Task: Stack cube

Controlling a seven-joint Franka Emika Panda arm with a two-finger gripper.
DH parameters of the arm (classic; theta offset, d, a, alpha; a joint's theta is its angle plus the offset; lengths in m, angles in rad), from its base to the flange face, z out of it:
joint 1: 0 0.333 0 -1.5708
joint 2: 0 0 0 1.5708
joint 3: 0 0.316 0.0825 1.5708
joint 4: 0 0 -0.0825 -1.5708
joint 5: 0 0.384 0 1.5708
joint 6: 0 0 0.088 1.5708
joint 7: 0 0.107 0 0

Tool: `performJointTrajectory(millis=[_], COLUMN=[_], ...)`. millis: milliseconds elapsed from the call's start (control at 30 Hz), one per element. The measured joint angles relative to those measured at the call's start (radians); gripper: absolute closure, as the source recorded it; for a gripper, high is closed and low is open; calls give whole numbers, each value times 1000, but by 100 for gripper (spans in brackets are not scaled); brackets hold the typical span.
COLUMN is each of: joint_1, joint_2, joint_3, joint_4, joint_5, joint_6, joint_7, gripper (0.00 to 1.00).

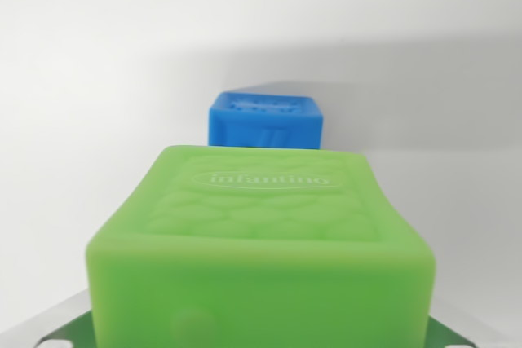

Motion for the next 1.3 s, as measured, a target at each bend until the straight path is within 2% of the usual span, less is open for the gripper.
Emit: performJointTrajectory(millis=[700,1233,1267,1300], joint_1=[0,0,0,0], joint_2=[121,159,160,160], joint_3=[0,0,0,0], joint_4=[2,7,7,7], joint_5=[0,0,0,0], joint_6=[116,148,149,149], joint_7=[0,0,0,0], gripper=[100,100,0,0])
